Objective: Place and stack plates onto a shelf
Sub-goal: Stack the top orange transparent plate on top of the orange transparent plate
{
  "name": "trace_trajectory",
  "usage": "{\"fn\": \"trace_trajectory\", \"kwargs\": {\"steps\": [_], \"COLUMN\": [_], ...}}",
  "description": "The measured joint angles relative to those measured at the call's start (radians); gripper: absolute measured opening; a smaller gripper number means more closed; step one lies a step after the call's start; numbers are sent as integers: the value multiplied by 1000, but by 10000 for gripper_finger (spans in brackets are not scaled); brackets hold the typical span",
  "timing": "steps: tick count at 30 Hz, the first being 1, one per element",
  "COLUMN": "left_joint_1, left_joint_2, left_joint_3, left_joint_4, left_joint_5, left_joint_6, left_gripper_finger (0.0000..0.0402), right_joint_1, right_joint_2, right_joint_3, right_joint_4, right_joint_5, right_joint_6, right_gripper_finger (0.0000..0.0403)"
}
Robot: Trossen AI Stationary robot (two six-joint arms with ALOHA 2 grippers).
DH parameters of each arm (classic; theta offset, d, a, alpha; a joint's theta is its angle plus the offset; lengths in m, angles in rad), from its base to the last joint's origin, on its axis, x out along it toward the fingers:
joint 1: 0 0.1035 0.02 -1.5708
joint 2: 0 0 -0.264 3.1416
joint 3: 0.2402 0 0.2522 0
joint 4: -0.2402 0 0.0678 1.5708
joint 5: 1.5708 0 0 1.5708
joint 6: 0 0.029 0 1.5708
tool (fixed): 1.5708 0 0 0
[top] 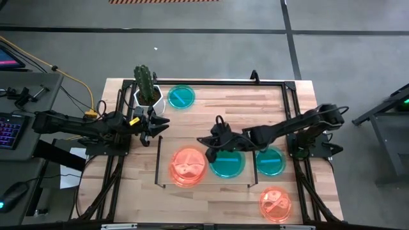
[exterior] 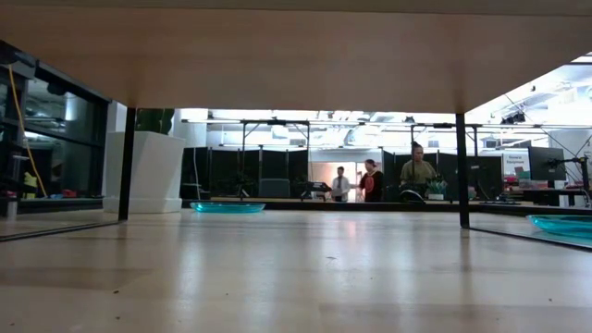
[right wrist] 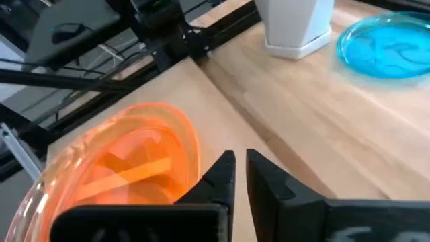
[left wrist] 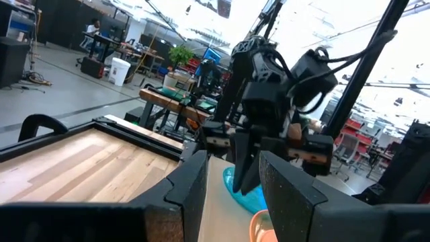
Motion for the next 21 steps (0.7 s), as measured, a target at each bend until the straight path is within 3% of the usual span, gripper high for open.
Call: {"fn": "trace_trajectory", "kwargs": {"steps": [4,21], "left_joint_1": [0,0], "left_joint_2": [0,0], "left_joint_3": [0,0], "left_joint_4": [1,2], "left_joint_5": [0,0], "left_joint_6": [0,0], "left_gripper_finger": [129,129], "right_joint_1": [24,65], "right_joint_2": [25,39], "right_joint_3": [0,0], "right_joint_4": [-8,-1], "right_joint_5": [18,56], "right_joint_6": [10,49], "right_gripper_finger": [3,0]}}
